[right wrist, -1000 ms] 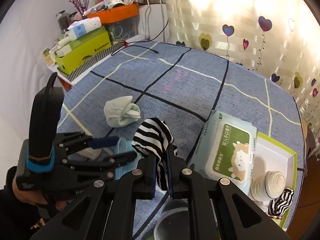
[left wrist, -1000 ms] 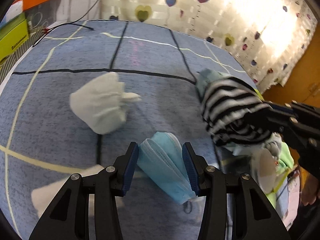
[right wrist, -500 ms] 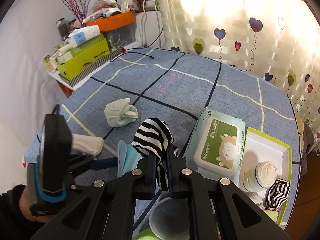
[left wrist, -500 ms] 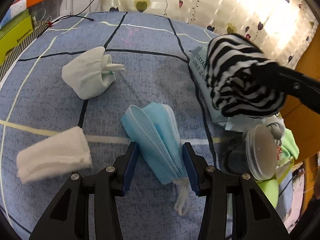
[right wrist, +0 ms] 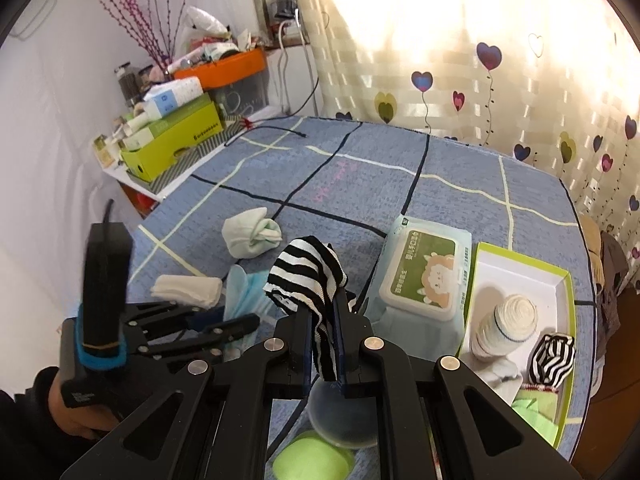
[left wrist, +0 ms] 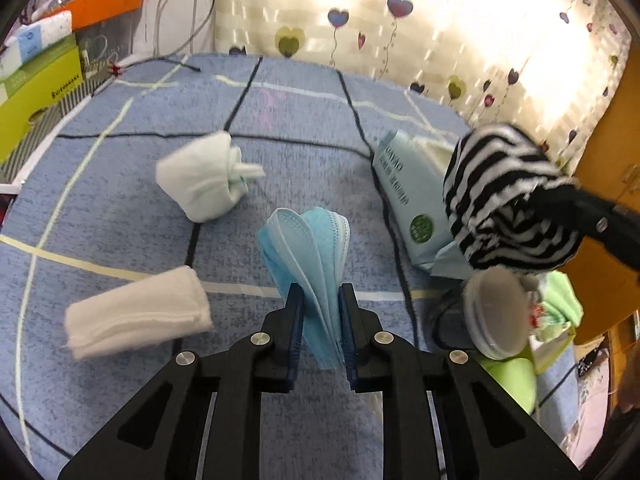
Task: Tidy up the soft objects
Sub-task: 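Grasp the blue face mask with the left gripper, then carry the striped sock and blue mask over the white box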
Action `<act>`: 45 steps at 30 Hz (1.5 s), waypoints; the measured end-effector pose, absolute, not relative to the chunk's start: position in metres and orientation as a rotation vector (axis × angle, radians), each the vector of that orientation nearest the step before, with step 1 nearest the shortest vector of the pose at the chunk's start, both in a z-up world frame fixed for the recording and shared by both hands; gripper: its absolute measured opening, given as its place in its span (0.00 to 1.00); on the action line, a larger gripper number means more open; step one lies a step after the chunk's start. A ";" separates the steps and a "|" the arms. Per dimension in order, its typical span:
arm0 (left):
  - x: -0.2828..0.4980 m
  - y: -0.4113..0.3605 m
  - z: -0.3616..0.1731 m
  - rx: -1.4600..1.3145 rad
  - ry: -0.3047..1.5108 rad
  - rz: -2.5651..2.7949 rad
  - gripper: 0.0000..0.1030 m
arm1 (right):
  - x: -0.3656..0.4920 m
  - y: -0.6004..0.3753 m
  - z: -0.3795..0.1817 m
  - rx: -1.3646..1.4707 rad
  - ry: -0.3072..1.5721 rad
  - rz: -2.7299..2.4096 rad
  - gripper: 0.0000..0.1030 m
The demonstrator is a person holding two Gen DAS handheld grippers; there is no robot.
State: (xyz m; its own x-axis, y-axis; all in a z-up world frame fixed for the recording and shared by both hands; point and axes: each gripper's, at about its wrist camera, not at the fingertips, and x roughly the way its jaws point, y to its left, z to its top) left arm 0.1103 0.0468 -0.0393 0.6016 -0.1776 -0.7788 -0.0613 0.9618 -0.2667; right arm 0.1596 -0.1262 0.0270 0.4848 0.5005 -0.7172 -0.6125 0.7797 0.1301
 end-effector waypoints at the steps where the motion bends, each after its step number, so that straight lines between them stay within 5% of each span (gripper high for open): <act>1: 0.105 0.048 -0.032 -0.281 0.907 -0.072 0.18 | 0.155 -0.129 0.029 -0.140 0.812 0.682 0.08; 15: 0.057 0.031 0.027 -0.277 0.770 -0.156 0.18 | 0.093 -0.162 0.059 -0.097 0.707 0.650 0.08; 45: 0.045 -0.062 0.060 -0.168 0.745 -0.318 0.18 | 0.060 -0.251 0.065 0.002 0.661 0.539 0.09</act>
